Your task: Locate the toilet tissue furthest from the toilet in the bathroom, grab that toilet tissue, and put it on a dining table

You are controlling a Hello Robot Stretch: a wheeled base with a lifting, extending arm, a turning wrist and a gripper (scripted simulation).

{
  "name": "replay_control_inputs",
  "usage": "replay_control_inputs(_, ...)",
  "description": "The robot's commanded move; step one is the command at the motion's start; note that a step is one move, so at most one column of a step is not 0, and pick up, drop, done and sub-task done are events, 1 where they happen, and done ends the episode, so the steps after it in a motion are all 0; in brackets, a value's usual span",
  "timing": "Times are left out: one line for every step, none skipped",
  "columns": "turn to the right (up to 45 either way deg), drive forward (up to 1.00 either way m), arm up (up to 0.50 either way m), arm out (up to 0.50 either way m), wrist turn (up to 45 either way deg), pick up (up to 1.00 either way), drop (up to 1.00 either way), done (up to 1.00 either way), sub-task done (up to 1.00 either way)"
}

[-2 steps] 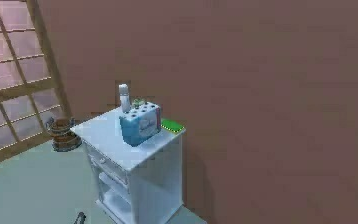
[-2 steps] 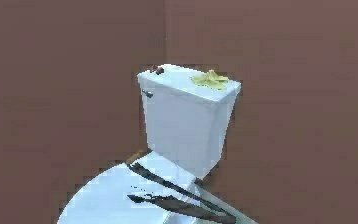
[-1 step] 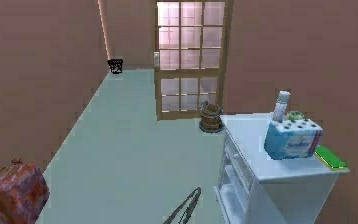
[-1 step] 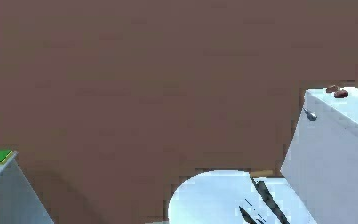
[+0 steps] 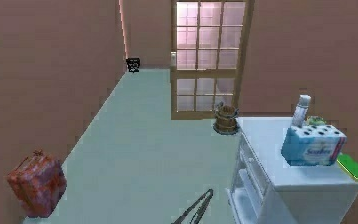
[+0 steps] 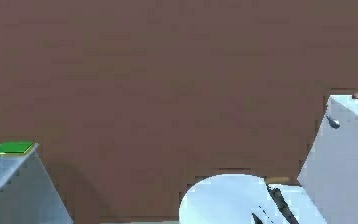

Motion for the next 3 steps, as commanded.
replay_control_inputs(0.0,0.15,0.00,0.00,0.0,0.00,0.00,0.00,0.00)
replay_control_inputs(-39.0,0.00,0.00,0.00,0.0,0.00,0.00,0.00,0.00)
replay_control_inputs(0.0,0.00,0.50,0.00,0.0,0.00,0.00,0.00,0.00)
